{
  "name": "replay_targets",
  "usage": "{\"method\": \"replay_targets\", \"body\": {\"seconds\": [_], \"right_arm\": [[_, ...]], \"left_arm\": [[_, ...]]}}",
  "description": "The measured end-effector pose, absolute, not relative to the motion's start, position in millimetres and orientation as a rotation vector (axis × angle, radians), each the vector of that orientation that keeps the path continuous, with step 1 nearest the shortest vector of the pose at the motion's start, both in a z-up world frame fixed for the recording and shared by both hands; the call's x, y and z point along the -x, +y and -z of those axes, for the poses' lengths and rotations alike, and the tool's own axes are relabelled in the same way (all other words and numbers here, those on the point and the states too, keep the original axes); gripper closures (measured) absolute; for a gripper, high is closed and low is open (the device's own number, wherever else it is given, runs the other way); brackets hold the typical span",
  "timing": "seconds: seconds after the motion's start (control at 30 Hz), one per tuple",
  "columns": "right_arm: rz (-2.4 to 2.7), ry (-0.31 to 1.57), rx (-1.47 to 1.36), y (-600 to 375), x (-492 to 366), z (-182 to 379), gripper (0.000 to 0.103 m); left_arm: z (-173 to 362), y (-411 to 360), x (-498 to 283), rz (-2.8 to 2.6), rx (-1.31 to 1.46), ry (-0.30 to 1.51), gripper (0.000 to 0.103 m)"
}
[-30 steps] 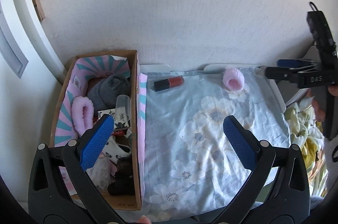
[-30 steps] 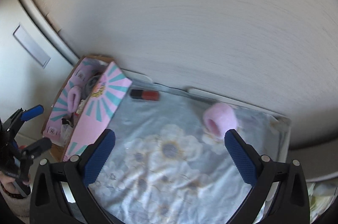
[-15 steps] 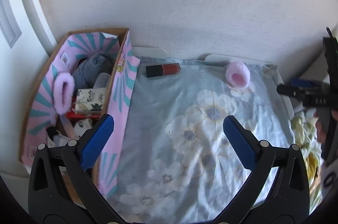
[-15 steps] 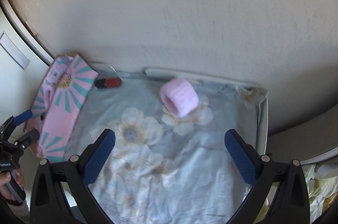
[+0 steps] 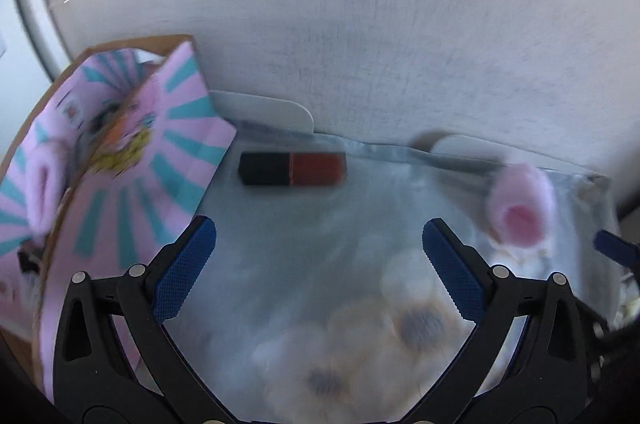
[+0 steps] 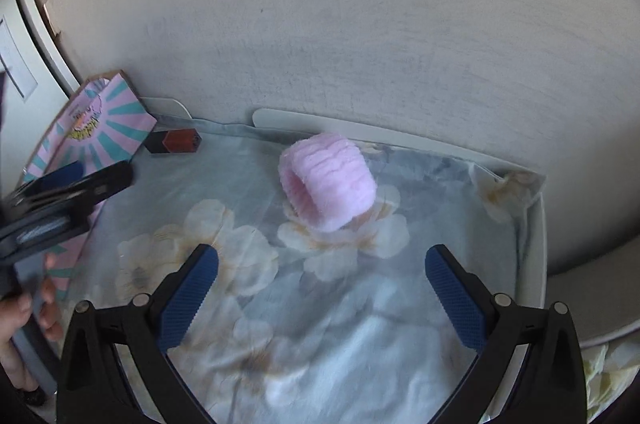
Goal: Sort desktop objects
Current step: 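Move both tools back over the lipstick and second slipper, then grasp the red lipstick with the left tool while the right tool grasps the second pink slipper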
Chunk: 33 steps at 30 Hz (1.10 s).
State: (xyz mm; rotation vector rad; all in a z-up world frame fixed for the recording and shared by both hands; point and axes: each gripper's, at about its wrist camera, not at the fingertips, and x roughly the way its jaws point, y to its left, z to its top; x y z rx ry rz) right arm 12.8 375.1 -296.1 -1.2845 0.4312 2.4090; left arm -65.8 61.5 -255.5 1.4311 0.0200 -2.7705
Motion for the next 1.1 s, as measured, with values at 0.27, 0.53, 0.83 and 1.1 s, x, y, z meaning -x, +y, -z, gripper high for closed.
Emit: {"method": "replay_targets", "body": {"seconds": [0.27, 0.53, 0.83, 1.1], "right_arm": [[-2.436, 0.383, 1.281, 386, 10, 317, 0.000], [-2.461, 0.333, 1.261, 393, 19, 324, 0.000], [-2.448, 0.301, 1.264, 395, 31, 330, 0.030], [-2.426, 0.310, 1.221, 401, 29, 333, 0.076]], "left_arm": [[287, 62, 111, 2.704, -1.394, 0.003, 0.000], [300, 52, 126, 2.676, -1.416, 0.049, 0.000], [302, 51, 127, 2.721, -1.423, 0.074, 0.020], [299, 48, 116, 2.732, -1.403, 0.097, 0.021]]}}
